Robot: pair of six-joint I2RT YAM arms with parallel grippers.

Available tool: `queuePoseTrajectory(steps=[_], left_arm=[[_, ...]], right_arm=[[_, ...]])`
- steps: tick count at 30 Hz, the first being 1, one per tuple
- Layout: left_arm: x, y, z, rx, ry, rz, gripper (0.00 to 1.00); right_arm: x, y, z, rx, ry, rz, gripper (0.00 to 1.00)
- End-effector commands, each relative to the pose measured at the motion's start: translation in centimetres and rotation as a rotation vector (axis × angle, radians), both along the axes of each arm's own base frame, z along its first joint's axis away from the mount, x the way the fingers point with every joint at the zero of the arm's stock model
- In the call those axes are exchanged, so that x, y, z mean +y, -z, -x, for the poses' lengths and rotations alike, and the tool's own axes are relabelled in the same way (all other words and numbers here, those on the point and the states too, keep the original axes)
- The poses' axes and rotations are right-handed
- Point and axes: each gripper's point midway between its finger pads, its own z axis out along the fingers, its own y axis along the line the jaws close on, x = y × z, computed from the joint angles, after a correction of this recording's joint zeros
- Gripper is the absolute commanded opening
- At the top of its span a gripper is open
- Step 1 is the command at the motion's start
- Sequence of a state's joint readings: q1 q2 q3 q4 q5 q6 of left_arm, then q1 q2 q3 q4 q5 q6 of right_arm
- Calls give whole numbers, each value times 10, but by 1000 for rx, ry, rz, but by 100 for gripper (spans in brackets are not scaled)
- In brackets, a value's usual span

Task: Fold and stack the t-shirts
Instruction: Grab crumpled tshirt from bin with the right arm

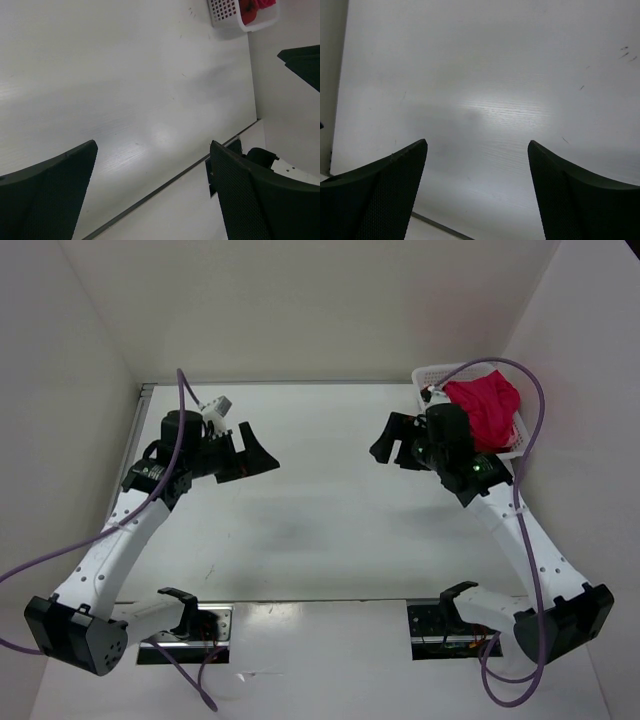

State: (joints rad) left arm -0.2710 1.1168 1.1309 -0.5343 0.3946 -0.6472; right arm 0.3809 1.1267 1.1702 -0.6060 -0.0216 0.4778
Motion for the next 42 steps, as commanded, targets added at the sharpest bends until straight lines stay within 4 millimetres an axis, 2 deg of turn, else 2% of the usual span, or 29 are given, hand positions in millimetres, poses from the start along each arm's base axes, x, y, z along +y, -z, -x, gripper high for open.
queuePoseTrajectory(steps=[1,2,3,4,5,7,8,9,10,11,12,13,14,15,16,17,18,20,22,24,25,26,27,28,29,31,39,41,42], left_arm=[[-3,-15,-1,-82,46,13,100],[-3,-18,1,-91,46,15,100],[-3,-20,-1,-101,46,18,100],[-4,-10,2,-77,54,16,100],[-6,-14,3,-100,67,30,99],[-9,-17,6,-105,81,51,84],[-10,-13,8,-87,86,62,78],[-10,-17,10,-98,86,64,63],[-9,-16,13,-100,86,65,55],[-9,-16,13,-100,86,65,48],[-9,-15,15,-94,81,73,39],[-7,-15,17,-101,71,68,25],[-7,-17,16,-104,67,76,22],[-5,-16,18,-108,59,72,19],[-3,-14,18,-106,41,71,15],[-6,-14,20,-106,50,72,15],[-4,-16,20,-117,39,68,15],[-5,-20,23,-128,48,71,15],[-5,-25,24,-149,48,77,25],[-10,-20,28,-138,69,76,38],[-11,-19,31,-142,78,81,45],[-13,-22,34,-151,87,84,58],[-13,-22,34,-151,87,85,60],[-13,-17,34,-149,92,75,62],[-14,-17,35,-150,94,71,64],[-15,-16,35,-157,98,61,65],[-23,-5,34,-135,122,44,66],[-23,-1,34,-126,122,41,66],[-24,0,32,-127,122,41,67]], right_arm=[[21,-58,0,-162,-152,-61,87],[21,-66,0,-175,-160,-74,85],[22,-64,-3,-159,-160,-69,81],[14,-58,-13,-135,-128,-60,74],[9,-57,-19,-130,-108,-57,57],[-6,-45,-36,-89,-66,-70,45],[-8,-48,-42,-99,-64,-80,43],[-11,-51,-44,-107,-53,-95,39],[-20,-62,-56,-158,-14,-106,33],[-24,-67,-61,-185,7,-100,24],[-43,-68,-75,-199,128,-55,7],[-51,-49,-87,-142,174,-5,4],[-60,-56,-89,-157,216,25,4],[-74,-48,-106,-134,278,79,0],[-86,-44,-115,-123,320,97,0],[-89,-37,-122,-114,339,112,0],[-101,-29,-135,-94,378,129,0],[-121,-26,-150,-102,460,166,8],[-145,-12,-164,-81,554,223,22],[-168,-5,-172,-64,611,241,26],[-177,10,-176,-29,627,253,28],[-188,14,-177,-18,647,257,39],[-196,17,-177,-17,665,239,46],[-213,24,-177,-2,693,233,51],[-219,28,-175,10,696,227,56],[-231,47,-177,48,711,244,58],[-229,90,-190,133,683,254,62],[-224,95,-191,144,659,238,62],[-220,105,-195,161,644,219,62]])
